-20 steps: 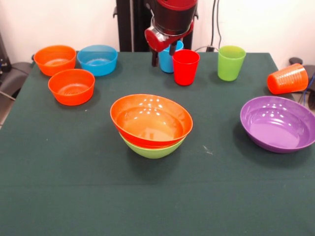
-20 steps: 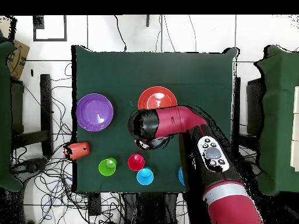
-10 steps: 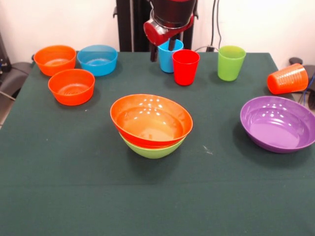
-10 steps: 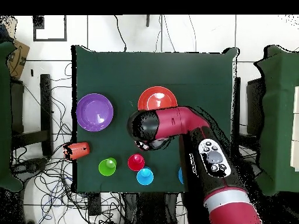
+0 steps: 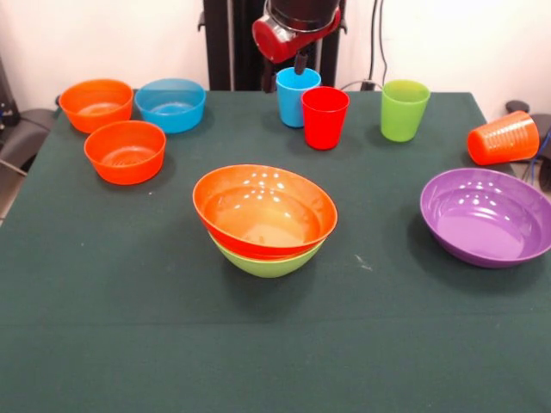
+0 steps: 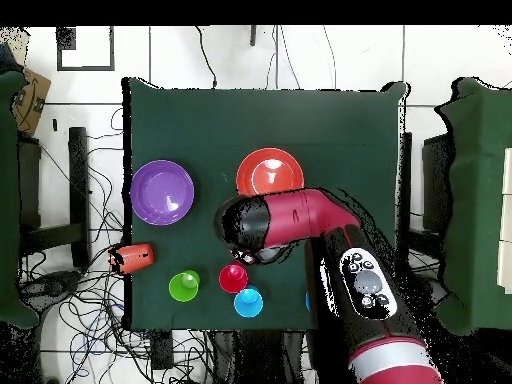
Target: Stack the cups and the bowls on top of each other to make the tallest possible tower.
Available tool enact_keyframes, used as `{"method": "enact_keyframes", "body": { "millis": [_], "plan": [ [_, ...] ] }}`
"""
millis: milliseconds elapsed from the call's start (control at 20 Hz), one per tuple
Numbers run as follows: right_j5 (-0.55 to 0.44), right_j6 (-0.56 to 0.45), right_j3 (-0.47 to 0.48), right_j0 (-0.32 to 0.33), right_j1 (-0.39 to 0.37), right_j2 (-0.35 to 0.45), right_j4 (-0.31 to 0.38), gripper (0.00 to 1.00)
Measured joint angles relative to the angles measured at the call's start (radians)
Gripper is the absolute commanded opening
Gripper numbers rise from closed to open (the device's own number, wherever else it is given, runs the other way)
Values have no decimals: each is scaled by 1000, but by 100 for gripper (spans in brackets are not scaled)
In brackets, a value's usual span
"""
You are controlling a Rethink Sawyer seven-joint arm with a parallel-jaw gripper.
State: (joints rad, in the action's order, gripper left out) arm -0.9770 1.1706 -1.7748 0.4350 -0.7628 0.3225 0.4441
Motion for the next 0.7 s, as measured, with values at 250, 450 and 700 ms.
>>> {"method": "enact_keyframes", "body": {
  "millis": [250, 450, 700],
  "plan": [
    [0, 0, -3, -4, -4, 9, 2, 100],
    [0, 0, -3, -4, -4, 38, 13, 100],
    [0, -1, -4, 2, -4, 91, 36, 100]
  ]
}}
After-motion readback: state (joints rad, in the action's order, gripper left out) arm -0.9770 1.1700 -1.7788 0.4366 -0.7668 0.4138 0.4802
